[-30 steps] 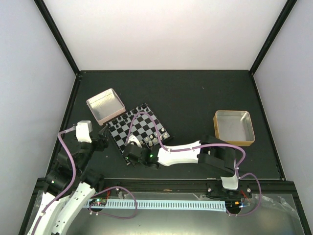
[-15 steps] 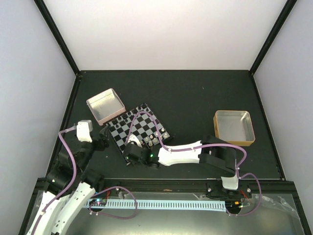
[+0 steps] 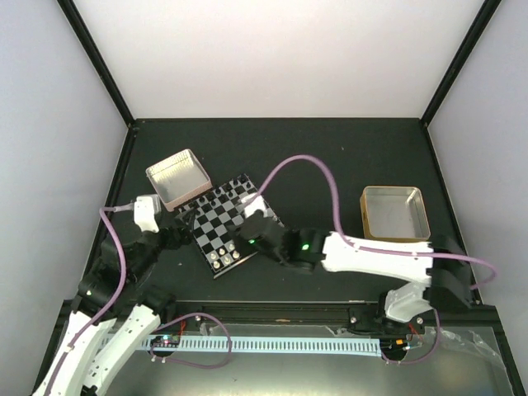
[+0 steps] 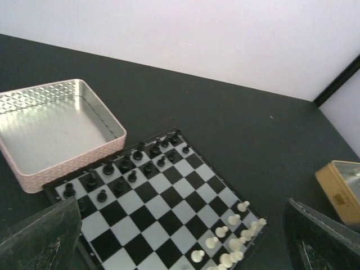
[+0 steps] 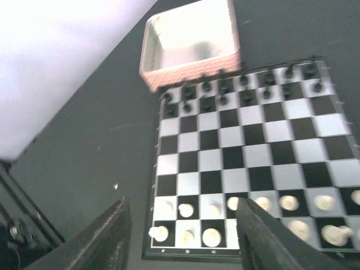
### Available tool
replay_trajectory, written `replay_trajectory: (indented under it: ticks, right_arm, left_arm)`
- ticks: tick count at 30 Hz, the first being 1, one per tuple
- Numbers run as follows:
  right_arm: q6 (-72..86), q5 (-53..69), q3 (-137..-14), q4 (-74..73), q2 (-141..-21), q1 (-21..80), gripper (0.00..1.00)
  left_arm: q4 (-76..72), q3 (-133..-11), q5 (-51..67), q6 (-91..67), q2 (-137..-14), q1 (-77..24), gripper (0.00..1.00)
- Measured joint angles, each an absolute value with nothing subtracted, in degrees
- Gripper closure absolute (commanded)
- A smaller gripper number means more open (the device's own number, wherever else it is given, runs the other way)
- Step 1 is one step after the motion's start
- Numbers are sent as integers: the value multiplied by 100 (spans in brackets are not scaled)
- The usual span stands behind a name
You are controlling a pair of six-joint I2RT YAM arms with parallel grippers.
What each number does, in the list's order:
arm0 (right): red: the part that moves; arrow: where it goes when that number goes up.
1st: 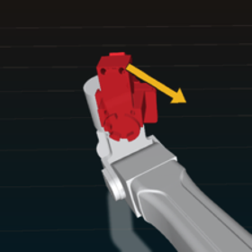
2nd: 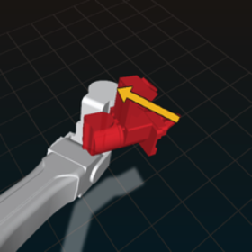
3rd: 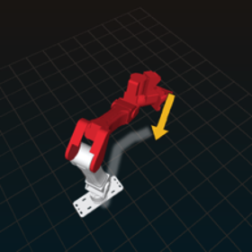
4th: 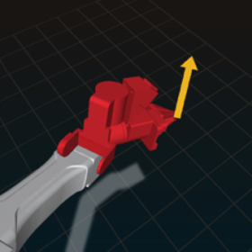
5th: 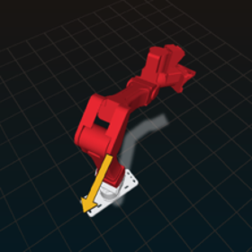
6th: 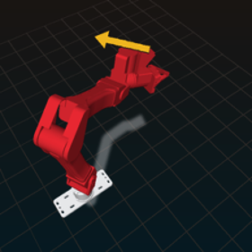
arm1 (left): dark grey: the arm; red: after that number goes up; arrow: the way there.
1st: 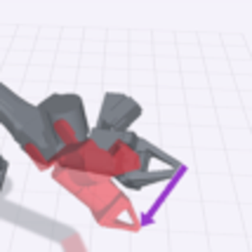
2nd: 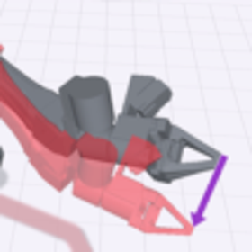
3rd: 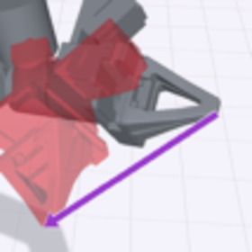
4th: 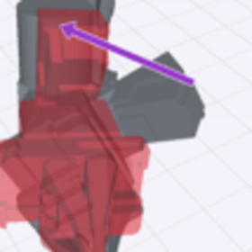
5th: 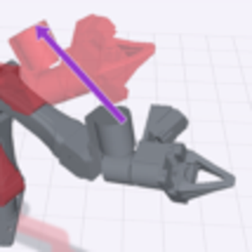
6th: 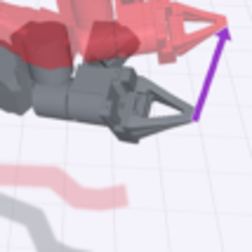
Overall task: Set up the chess pieces on the board
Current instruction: Reset both arms
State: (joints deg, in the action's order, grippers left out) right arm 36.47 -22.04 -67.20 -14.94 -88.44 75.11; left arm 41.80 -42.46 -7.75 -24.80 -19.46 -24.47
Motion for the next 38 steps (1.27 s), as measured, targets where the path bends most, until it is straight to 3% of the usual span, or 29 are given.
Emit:
replay_trajectory:
  ticks: [10, 15, 28, 38]
  right_arm:
    - [4086, -2808, -5269, -2617, -5848, 6445, 16]
    - [4066, -3354, -5172, -3424, -4377, 6257, 0]
    - [4574, -4237, -5883, -6191, -2961, 6235, 0]
    - [4724, -4556, -6125, -6899, -2418, 6230, 0]
  left_arm:
    - [4442, -4652, -69, -2506, -1925, -2447, 1]
    - [4689, -5238, -60, -2377, -1793, -2447, 1]
    - [5413, -6233, -624, -1951, -1584, -2447, 1]
    - [5546, -6418, -845, -1796, -1459, -2447, 1]
